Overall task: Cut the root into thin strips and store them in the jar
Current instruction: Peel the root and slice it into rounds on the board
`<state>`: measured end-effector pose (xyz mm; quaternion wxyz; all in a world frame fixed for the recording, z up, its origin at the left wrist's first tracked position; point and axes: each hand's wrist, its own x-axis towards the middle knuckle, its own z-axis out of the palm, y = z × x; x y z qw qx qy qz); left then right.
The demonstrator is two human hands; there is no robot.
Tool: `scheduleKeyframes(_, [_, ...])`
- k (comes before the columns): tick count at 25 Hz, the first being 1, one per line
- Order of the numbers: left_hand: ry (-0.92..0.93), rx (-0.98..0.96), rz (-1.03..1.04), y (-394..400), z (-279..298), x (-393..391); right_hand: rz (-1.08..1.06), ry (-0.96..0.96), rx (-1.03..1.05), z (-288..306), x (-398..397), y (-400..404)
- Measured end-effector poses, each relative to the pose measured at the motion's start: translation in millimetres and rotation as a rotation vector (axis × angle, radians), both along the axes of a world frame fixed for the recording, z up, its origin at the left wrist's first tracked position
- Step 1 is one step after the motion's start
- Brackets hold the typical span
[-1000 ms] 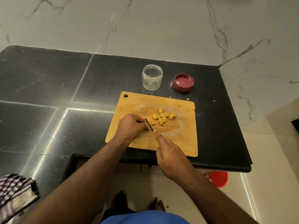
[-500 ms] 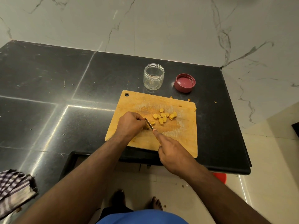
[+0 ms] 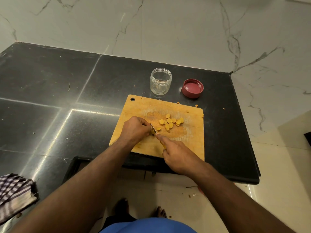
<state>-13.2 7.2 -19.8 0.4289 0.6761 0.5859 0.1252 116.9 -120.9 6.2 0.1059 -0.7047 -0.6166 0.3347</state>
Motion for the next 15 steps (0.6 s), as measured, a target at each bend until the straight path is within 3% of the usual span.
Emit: scheduleKeyframes(15, [-0.061, 0.003, 0.099, -5.3, -4.4, 2.0, -0.142, 0.000, 0.075, -14.4, -26.1, -44.1])
